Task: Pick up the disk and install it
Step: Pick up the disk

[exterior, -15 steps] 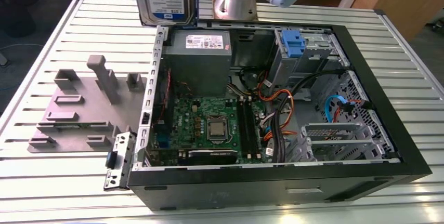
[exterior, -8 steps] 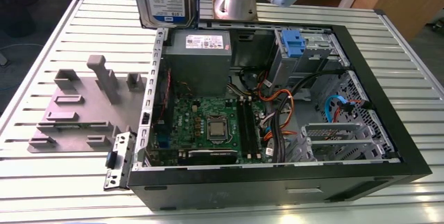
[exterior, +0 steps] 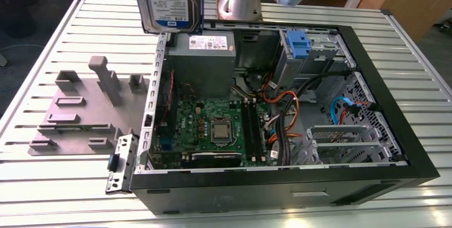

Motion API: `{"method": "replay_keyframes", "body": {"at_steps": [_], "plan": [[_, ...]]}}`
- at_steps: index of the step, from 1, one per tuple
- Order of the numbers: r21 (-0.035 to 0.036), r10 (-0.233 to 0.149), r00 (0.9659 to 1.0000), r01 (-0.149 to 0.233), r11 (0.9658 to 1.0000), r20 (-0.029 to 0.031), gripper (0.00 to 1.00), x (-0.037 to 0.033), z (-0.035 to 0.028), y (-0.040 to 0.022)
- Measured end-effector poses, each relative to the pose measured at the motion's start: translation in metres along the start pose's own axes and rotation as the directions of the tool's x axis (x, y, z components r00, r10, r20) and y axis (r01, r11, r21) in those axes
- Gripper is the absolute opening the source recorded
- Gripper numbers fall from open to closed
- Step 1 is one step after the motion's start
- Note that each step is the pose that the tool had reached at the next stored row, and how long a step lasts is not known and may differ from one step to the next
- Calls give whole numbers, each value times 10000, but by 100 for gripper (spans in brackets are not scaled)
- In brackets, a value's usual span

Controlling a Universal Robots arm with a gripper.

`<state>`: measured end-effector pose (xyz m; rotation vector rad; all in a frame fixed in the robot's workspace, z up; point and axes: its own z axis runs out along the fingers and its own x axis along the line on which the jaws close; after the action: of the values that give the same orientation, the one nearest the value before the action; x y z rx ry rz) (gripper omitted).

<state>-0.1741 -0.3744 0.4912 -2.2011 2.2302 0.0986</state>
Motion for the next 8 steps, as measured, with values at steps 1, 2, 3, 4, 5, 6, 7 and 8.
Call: {"method": "replay_keyframes", "body": {"at_steps": [1, 2, 3, 4, 5, 6, 7, 8], "plan": [[1, 0, 10000, 0, 10000, 1, 35, 12, 0, 0], [0, 0, 10000, 0, 10000, 1, 35, 19, 0, -1], [1, 0, 10000, 0, 10000, 1, 35, 21, 0, 0], [1, 1, 10000, -1, 10000, 0, 35, 21, 0, 0], [0, 1, 10000, -1, 10000, 0, 35, 21, 0, 0], [-2, 1, 10000, -1, 10000, 0, 35, 23, -1, -1], [-3, 0, 10000, 0, 10000, 0, 35, 23, -1, -1], [-3, 1, 10000, -1, 10000, 0, 35, 23, -1, -1]]}}
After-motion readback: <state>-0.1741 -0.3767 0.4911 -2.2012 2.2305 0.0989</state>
